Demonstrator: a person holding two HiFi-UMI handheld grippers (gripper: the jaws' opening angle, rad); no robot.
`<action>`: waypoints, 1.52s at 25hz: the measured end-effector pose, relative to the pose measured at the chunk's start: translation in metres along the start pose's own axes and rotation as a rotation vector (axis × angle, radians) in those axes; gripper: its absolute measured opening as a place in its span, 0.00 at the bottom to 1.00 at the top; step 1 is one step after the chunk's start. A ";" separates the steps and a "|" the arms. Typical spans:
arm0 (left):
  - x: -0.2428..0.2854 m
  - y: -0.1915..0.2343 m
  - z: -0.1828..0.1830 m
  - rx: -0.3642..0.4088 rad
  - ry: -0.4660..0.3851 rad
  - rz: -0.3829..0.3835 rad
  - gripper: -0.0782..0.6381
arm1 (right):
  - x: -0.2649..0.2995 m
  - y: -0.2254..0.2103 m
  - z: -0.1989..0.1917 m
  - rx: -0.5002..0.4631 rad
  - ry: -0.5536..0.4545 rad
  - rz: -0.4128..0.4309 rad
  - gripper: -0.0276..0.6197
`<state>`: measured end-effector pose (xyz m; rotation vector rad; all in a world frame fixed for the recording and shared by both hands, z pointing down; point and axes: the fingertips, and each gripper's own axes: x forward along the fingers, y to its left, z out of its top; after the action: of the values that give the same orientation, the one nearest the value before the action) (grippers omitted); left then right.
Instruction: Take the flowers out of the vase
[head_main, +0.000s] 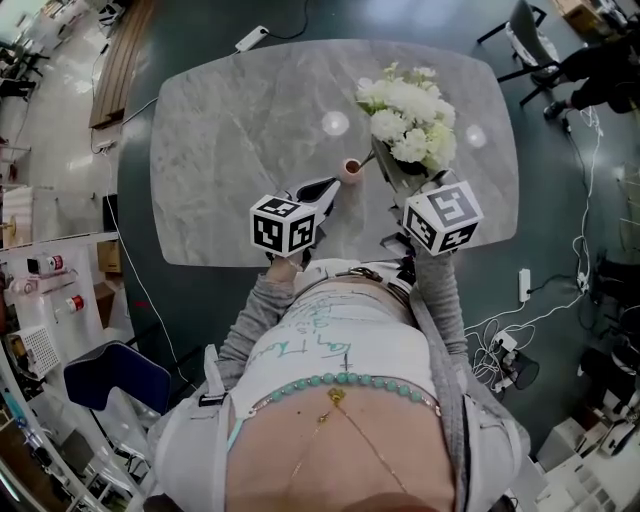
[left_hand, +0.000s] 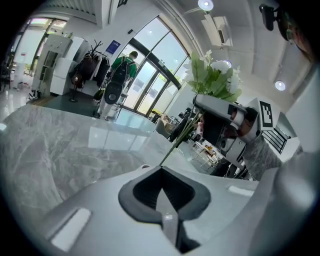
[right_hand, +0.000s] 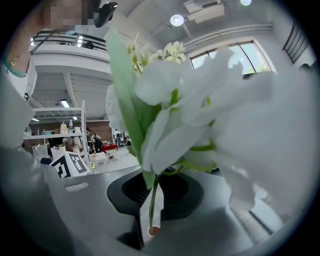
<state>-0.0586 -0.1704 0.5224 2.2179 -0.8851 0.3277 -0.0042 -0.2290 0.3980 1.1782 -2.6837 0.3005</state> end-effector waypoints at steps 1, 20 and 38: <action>0.001 0.000 0.000 0.001 0.001 -0.001 0.11 | -0.001 -0.001 0.002 0.000 -0.004 -0.001 0.13; 0.001 0.009 0.005 -0.002 -0.023 0.021 0.11 | -0.009 0.002 0.020 0.015 -0.020 0.017 0.12; -0.001 0.014 0.009 0.001 -0.013 0.039 0.11 | -0.009 0.004 0.022 0.030 -0.014 0.029 0.12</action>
<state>-0.0692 -0.1834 0.5235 2.2084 -0.9366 0.3331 -0.0035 -0.2255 0.3742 1.1542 -2.7199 0.3389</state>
